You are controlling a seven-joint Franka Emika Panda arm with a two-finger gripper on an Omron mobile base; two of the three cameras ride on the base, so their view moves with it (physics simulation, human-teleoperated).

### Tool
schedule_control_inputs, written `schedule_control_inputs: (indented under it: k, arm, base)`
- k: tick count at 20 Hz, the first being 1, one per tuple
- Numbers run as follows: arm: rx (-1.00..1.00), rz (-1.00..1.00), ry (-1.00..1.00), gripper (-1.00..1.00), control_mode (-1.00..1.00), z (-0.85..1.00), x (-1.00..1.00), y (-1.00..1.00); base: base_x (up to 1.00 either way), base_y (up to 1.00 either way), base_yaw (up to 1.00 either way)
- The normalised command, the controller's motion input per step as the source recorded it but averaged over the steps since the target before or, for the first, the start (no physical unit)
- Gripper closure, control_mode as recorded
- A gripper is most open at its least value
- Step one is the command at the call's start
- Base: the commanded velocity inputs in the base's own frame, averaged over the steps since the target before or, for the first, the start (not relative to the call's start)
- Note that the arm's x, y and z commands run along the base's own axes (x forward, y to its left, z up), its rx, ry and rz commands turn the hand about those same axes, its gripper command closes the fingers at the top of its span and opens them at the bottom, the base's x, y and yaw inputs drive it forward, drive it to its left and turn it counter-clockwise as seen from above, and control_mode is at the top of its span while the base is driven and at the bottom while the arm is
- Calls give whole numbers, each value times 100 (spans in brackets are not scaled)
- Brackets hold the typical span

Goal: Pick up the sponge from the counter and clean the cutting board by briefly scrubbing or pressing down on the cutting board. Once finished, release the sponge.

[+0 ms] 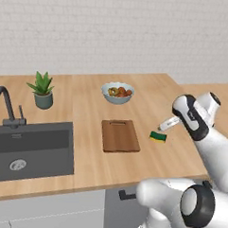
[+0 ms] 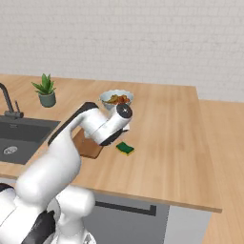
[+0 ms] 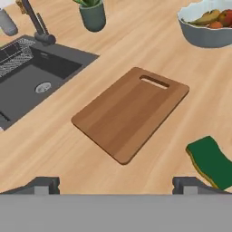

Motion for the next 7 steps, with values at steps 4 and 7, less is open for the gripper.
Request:
schedule_control_inputs:
  k: [4,7]
  arm:
    - [10,-17,0,-100,-100,49,-77,32]
    - [0,-23,-3,-100,-100,22,-68,44]
  base:
    - [0,0,0]
    - [0,0,0]
